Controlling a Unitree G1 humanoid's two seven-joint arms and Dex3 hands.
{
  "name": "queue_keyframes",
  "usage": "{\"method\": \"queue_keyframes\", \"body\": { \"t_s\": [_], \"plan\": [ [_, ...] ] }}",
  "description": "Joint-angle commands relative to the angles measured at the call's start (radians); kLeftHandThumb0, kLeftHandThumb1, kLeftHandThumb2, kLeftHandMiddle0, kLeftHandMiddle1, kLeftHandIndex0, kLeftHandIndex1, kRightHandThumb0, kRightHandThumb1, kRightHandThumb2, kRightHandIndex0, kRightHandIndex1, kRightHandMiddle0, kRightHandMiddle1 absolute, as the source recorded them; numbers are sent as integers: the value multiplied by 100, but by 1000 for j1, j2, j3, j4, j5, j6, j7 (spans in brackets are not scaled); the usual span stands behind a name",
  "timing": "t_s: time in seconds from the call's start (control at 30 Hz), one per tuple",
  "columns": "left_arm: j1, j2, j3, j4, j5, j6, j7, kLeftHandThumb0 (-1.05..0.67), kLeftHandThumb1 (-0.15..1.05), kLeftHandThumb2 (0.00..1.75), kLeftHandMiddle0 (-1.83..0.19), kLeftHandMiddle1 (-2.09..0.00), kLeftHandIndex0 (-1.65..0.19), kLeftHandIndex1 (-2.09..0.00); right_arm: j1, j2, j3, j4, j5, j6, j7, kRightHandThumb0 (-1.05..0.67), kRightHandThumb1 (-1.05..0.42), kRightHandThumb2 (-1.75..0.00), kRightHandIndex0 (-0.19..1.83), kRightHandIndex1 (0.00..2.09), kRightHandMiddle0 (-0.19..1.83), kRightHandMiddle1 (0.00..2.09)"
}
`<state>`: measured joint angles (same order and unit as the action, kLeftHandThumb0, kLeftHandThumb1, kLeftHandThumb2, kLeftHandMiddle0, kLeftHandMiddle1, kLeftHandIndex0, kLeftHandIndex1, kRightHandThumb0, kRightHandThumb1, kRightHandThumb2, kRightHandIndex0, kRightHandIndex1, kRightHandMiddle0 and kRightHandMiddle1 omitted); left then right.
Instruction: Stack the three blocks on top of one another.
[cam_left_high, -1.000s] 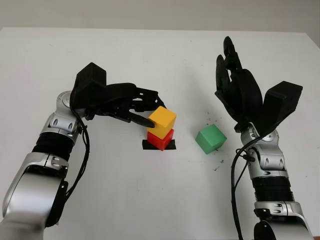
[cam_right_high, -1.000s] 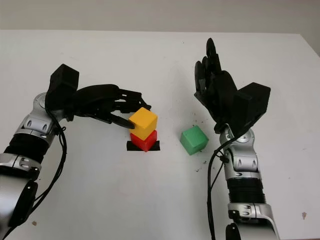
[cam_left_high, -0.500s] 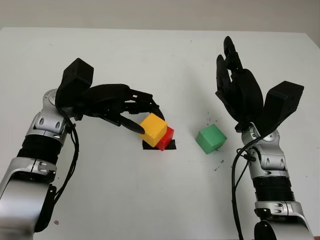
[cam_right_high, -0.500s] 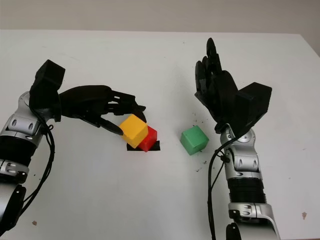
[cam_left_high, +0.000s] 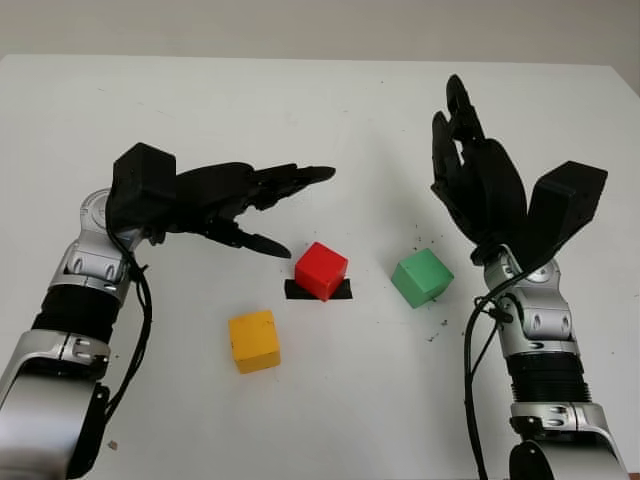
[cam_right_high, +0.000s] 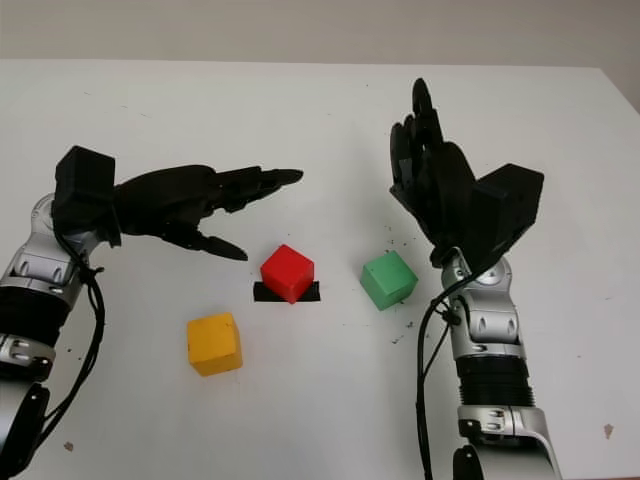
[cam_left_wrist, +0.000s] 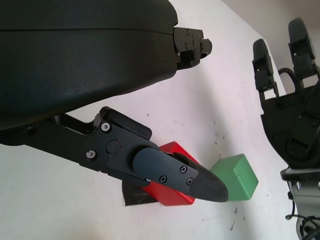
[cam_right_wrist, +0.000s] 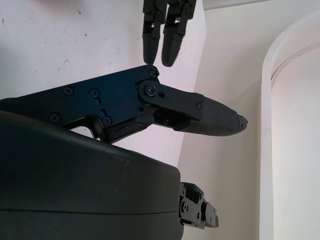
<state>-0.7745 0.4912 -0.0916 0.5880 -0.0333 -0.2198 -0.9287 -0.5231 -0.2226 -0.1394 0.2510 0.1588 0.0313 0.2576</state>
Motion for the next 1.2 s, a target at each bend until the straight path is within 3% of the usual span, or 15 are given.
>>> {"method": "queue_keyframes", "body": {
  "t_s": [0.0,0.2,0.3,0.47,0.6,0.7,0.8,0.97,1.07,1.17],
  "plan": [
    [14,-6,6,-16,2,-13,21,-78,100,6,18,-5,11,-6,-9,-9,-3,-18,1,2,-3,-68,-105,-65,-19,0,-19,0],
    [35,0,29,-82,-18,46,85,-76,97,5,15,-6,6,-8,-3,-6,-7,-23,13,3,0,-69,-105,-65,-19,0,-19,0],
    [58,44,59,-170,-25,56,102,-73,97,5,12,-8,-5,-12,2,-8,-4,-39,9,12,-9,-69,-105,-65,-19,0,-19,0],
    [127,197,151,-423,-102,182,32,-66,94,4,8,-7,-29,-24,12,-13,-4,-50,5,6,-8,-72,-105,-66,-19,0,-19,0],
    [193,358,216,-673,-142,294,-47,-66,91,4,7,-7,-34,-28,13,-13,-3,-54,7,12,-7,-68,-105,-68,-19,0,-19,0],
    [254,474,282,-859,-157,342,-90,-54,81,2,5,-7,-33,-27,8,-15,1,-38,0,1,-4,-67,-105,-67,-19,0,-19,0],
    [315,556,313,-1014,-74,308,-83,-55,77,4,1,-6,-37,-20,6,-14,6,-32,-9,-2,-5,-66,-105,-68,-19,0,-19,0],
    [398,644,326,-1147,45,186,-98,-63,75,5,-3,-7,-44,-16,8,-9,7,-34,-9,-3,-5,-67,-105,-69,-19,0,-19,0],
    [449,649,327,-1188,62,149,-96,-61,72,4,-2,-6,-49,-16,9,-7,9,-38,-7,4,-6,-68,-105,-68,-19,0,-19,0],
    [489,624,312,-1217,134,42,-45,-65,70,4,-3,-6,-52,-15,8,-4,11,-47,-10,12,-15,-68,-105,-67,-19,0,-19,0]
  ]
}}
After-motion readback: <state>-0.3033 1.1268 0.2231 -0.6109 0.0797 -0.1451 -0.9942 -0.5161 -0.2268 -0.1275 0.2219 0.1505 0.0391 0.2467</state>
